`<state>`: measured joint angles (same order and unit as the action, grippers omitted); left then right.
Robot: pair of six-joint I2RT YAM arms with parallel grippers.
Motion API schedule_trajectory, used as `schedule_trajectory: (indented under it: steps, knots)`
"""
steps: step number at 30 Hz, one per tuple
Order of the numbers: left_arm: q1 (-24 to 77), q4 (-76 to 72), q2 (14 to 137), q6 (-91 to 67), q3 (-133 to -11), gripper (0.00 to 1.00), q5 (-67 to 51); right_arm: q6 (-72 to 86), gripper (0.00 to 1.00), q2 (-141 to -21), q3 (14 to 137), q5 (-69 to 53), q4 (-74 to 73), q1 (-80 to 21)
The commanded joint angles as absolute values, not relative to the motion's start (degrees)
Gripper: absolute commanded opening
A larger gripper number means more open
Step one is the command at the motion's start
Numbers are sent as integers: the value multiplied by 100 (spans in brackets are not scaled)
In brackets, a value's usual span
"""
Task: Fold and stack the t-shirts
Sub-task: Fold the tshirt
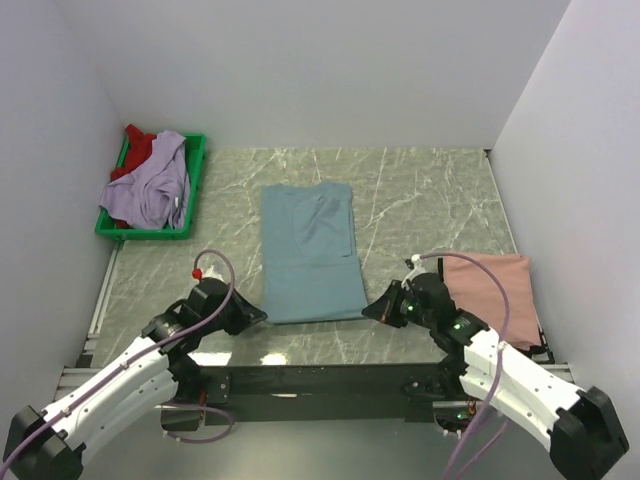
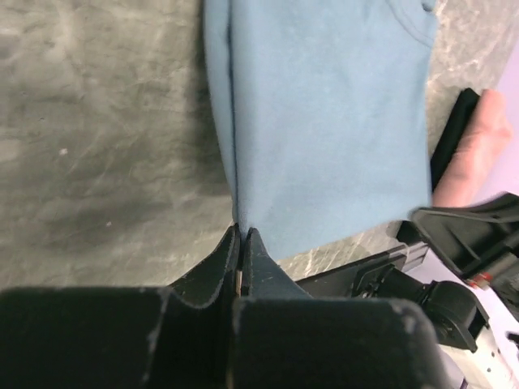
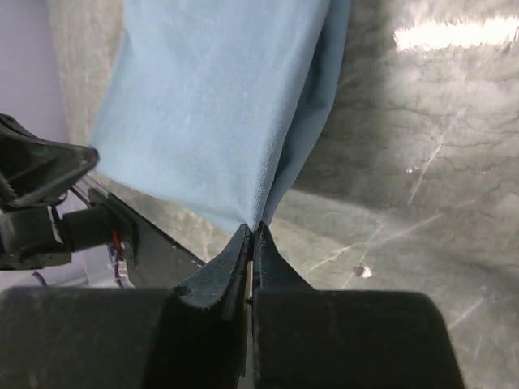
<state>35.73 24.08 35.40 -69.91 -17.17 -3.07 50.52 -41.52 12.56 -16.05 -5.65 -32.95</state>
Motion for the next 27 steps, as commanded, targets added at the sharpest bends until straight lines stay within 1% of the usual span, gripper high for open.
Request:
schedule_trajectory:
  steps: [1, 4, 6, 9, 10, 11, 18, 19, 21, 22, 24, 25, 26, 27]
  knots:
    - [3604, 2733, 3550, -7040, -2133, 1, -18, 4941, 0, -3946, 1756, -1125, -1300, -3340]
    - [3604, 2777, 3918, -6838, -2723, 1, -17, 4677, 0, -4156, 2354, -888, -1643, -3340]
    - [3586, 2725, 4321, -6672, -3170, 0, 175, 4553, 0, -4490, 2855, -748, -1836, -3331]
    - [3499, 2637, 4998, -6434, -3785, 0, 141, 4351, 0, -5017, 3575, -572, -2039, -3305]
    - [3455, 2576, 5158, -6381, -3927, 0, 88, 4255, 0, -5358, 3760, -571, -2074, -3279]
    - [3393, 2523, 5307, -6276, -4059, 0, 44, 4202, 0, -5535, 4145, -571, -2144, -3217]
    - [2286, 2224, 6922, -5757, -5516, 0, -684, 3780, 0, -7064, 5711, -869, -2276, -2602]
    - [2163, 2189, 7100, -5713, -5685, 0, -781, 3701, 0, -7449, 6096, -931, -2311, -2515]
    - [1864, 2153, 7686, -5599, -6245, 0, -949, 3604, 0, -7882, 6511, -1150, -2338, -2269]
    - [1776, 2145, 7899, -5564, -6440, 0, -984, 3525, 0, -8319, 6730, -1221, -2347, -2198]
    - [1513, 2083, 8582, -5493, -7019, 0, -1159, 3454, 0, -8813, 7468, -1335, -2417, -2032]
    - [1433, 2031, 8830, -5467, -7205, 0, -1256, 3393, 0, -9337, 7984, -1406, -2460, -1969]
    - [1293, 2039, 9094, -5449, -7425, 0, -1292, 3375, 0, -9621, 8268, -1485, -2487, -1917]
    - [1231, 1987, 9601, -5423, -7862, 0, -1396, 3331, 0, -9902, 8566, -1555, -2540, -1864]
